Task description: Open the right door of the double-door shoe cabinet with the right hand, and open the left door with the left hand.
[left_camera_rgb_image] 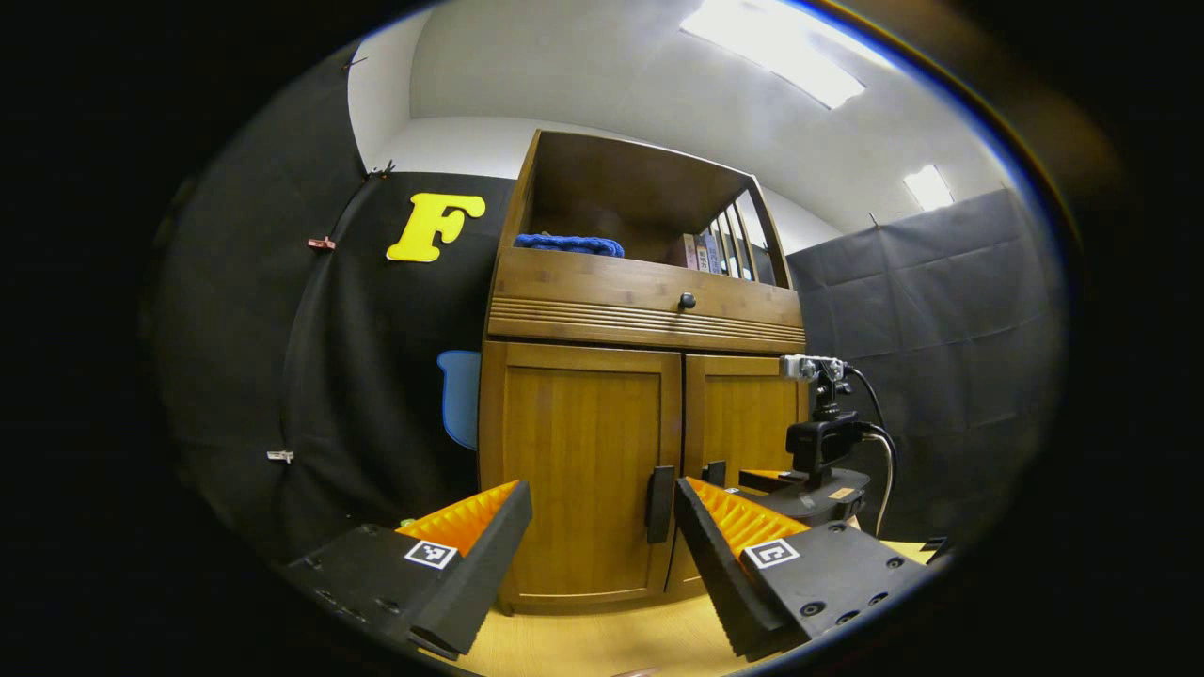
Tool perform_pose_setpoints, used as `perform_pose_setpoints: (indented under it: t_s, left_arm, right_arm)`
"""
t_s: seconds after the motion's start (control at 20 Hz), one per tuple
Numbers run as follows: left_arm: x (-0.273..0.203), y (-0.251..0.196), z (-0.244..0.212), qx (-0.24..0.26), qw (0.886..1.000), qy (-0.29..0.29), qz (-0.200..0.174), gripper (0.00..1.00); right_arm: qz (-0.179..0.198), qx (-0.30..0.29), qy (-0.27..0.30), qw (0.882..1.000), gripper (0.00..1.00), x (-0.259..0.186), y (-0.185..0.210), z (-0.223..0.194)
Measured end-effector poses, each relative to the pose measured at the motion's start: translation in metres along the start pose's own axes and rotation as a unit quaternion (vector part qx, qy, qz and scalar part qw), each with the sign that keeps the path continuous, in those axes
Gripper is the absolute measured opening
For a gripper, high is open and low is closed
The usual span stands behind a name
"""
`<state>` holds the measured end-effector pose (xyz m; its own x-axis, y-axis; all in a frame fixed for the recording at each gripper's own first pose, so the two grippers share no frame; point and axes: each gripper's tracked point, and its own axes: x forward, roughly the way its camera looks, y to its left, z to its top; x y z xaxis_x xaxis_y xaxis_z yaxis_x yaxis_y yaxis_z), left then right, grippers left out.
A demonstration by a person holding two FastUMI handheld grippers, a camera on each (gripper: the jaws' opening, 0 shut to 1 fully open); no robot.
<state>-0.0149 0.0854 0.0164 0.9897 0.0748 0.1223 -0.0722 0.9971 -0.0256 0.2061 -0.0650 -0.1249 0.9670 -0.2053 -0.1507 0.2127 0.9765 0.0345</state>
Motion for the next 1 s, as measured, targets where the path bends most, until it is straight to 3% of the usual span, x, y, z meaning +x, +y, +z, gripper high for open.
perform_pose_setpoints:
  t_s: [0.2, 0.4, 0.6, 0.65, 0.9, 0.95, 1.0]
  left_arm:
    - [0.003, 0.007, -0.001, -0.004, 1.000, 0.002, 0.007, 0.95]
    - [0.003, 0.009, -0.002, -0.002, 1.000, 0.001, 0.009, 0.95]
    - [0.003, 0.013, -0.003, -0.002, 1.000, 0.003, 0.015, 0.95]
    - [0.003, 0.014, -0.003, -0.003, 1.000, 0.004, 0.016, 0.95]
    - [-0.002, 0.013, -0.002, -0.003, 1.000, 0.005, 0.019, 0.95]
    - [-0.004, 0.013, -0.002, -0.003, 1.000, 0.005, 0.021, 0.95]
    - [-0.004, 0.013, -0.001, -0.003, 1.000, 0.004, 0.021, 0.95]
  right_arm:
    - [0.009, 0.010, 0.017, 1.000, 0.76, 0.012, 0.007, -0.015]
    - [0.008, 0.015, 0.024, 1.000, 0.43, 0.018, 0.008, -0.015]
    - [0.008, -0.001, 0.021, 1.000, 0.23, 0.021, 0.010, -0.020]
    - [0.010, 0.000, 0.022, 1.000, 0.28, 0.021, 0.010, -0.020]
    - [0.021, 0.005, 0.026, 0.999, 0.28, 0.017, 0.009, -0.019]
    - [0.025, 0.006, 0.028, 0.999, 0.23, 0.015, 0.010, -0.019]
    - [0.028, 0.007, 0.028, 0.999, 0.28, 0.013, 0.010, -0.018]
